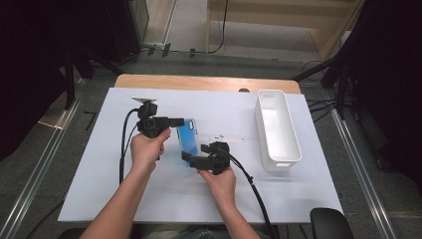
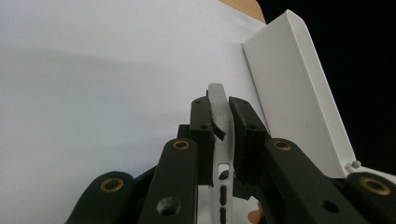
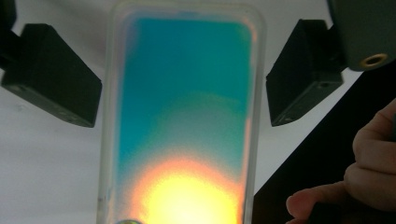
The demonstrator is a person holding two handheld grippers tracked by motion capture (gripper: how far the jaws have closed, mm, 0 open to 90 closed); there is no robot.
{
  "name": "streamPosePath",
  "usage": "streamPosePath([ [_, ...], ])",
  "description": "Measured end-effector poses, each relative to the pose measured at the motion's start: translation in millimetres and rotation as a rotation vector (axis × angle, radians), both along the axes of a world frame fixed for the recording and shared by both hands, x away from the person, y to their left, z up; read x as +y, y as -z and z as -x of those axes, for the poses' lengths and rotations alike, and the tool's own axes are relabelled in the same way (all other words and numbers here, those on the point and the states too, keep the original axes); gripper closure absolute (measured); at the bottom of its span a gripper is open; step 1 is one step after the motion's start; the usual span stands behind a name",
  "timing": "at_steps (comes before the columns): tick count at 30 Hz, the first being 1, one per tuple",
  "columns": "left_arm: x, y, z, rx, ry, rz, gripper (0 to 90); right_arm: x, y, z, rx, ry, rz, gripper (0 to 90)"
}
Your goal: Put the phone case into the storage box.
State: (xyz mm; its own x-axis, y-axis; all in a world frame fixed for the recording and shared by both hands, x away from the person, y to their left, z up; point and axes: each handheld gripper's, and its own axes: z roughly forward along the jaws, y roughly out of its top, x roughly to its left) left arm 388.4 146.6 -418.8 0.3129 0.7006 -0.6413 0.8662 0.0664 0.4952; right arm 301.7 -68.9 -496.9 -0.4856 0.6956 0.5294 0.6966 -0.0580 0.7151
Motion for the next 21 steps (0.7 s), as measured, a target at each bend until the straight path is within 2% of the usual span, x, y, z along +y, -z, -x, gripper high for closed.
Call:
streamPosePath([
  [2,-0.8,-0.2,0.1,-0.001,0.007,0.003,80.3,-0.2,-2.0,-0.3,0.005,0.001,0.004,0.5],
  [4,-1.4,-0.6,0.4,-0.002,0.01,0.006,80.3,0.0,-3.0,-0.5,0.009,0.003,0.007,0.2],
  [6,-2.5,-3.4,1.8,-0.012,0.014,0.015,80.2,-0.7,-5.3,-3.7,0.021,-0.028,0.005,0.0],
  [8,-2.8,-4.5,2.2,-0.014,0.018,0.012,80.2,-0.5,-6.4,-4.2,0.036,-0.036,0.01,0.0],
  [9,-3.1,-5.3,2.6,-0.021,0.021,0.013,80.2,-1.6,-9.2,-6.1,0.052,-0.04,0.048,0.0],
  [12,-4.7,-9.8,3.5,-0.04,0.047,0.006,80.2,-6.4,-13.9,-7.7,0.047,-0.045,0.064,0.0],
  [15,-6.3,-13.7,3.8,-0.059,0.065,-0.023,80.2,-10.9,-19.7,-9.2,0.05,-0.079,0.073,0.0],
  [21,-5.6,-21.3,1.8,-0.065,0.097,-0.055,80.2,-16.9,-26.3,-11.5,0.051,-0.135,0.089,0.0],
])
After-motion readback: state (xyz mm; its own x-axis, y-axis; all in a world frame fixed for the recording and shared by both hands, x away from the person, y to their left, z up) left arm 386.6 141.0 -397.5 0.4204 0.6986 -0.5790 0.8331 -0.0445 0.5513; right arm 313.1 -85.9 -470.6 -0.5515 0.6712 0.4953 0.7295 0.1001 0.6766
